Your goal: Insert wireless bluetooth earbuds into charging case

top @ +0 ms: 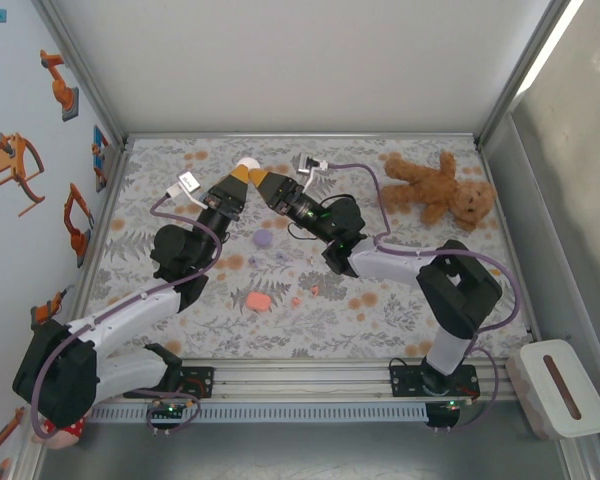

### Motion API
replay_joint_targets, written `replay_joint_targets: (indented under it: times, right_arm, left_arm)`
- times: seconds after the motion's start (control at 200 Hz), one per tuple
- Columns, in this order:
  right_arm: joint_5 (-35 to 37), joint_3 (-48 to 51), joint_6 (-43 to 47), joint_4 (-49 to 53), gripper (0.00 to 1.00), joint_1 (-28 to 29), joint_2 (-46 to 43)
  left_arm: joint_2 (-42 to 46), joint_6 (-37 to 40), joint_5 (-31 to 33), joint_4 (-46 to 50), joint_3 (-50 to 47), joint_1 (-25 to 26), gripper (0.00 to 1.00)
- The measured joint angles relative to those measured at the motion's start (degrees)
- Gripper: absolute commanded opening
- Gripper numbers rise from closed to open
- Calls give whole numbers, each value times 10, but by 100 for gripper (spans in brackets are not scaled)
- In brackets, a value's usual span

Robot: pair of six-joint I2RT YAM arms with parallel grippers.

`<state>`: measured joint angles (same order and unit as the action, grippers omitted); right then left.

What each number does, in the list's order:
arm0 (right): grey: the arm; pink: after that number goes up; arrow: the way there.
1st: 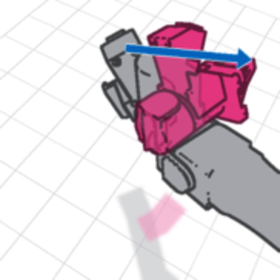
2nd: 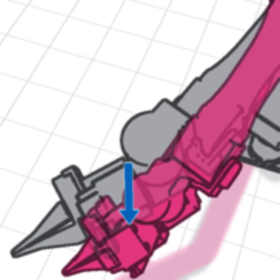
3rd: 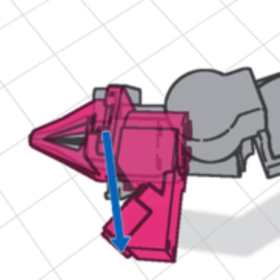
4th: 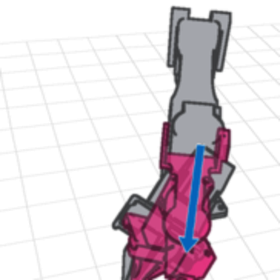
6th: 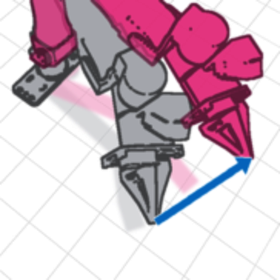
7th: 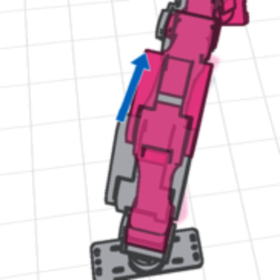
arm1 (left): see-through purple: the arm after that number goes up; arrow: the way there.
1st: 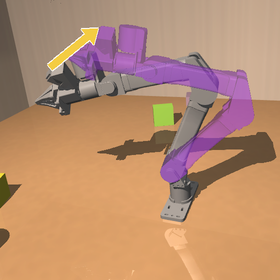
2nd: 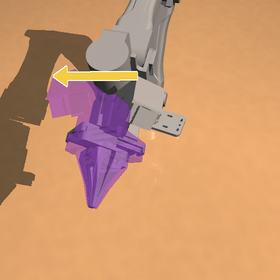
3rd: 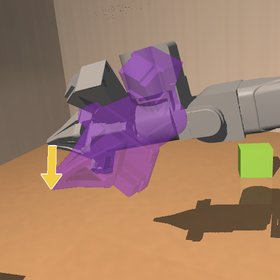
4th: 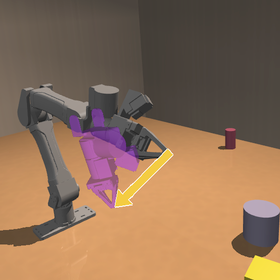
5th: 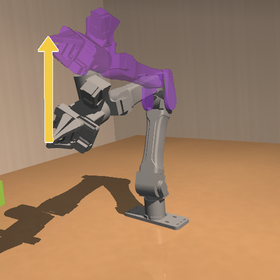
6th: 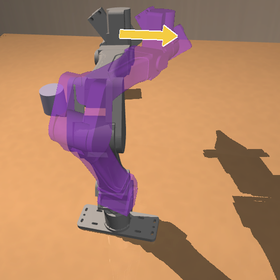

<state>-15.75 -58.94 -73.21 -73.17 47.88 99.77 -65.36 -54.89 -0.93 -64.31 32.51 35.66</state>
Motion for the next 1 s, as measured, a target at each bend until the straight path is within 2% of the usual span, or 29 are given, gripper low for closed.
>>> replay_joint_targets:
  times: [0.085,0.145,0.275,0.31,0.436,0.531,0.661,0.766,0.891,0.997]
  right_arm:
    - [2,0,-4,1,28,0,1]
    - [2,0,-5,0,26,0,1]
    - [4,0,-5,-3,20,1,1]
    - [5,1,-5,-4,19,1,1]
    - [10,11,3,-3,18,1,-3]
    - [10,29,14,3,16,-1,-14]
    - [-1,54,44,38,16,-11,-44]
    - [-25,69,97,112,15,-26,-90]
    - [-68,63,202,254,14,-45,-162]
    - [-99,16,338,436,14,-53,-206]
  left_arm:
    - [0,0,0,0,0,0,4]
    - [0,0,0,-1,0,0,9]
    - [0,-5,0,-4,0,0,29]
    - [0,-5,1,-4,0,0,37]
    - [7,7,0,12,0,0,59]
    - [37,29,3,55,-1,0,68]
    - [133,83,13,162,-1,-1,74]
    - [225,159,14,300,23,-4,80]
    - [287,251,-4,471,96,-5,81]
    - [299,325,-40,599,162,-5,81]
